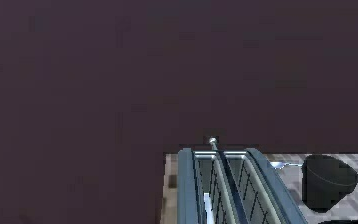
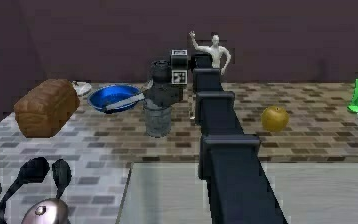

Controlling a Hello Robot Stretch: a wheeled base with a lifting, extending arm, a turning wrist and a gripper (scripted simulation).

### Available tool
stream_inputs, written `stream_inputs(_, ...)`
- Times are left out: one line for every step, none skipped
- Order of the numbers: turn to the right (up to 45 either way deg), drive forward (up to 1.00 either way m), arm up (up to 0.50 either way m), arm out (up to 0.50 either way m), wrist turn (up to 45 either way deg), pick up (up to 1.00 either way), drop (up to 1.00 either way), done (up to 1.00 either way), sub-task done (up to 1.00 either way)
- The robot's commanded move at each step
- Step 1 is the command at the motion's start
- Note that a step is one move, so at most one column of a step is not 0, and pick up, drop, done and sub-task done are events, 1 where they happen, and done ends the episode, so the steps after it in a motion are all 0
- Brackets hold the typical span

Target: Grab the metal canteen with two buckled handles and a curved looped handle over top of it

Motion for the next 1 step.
stream_inputs(0.0, 0.0, 0.0, 0.0, 30.0, 0.0, 0.0, 0.0, 0.0)
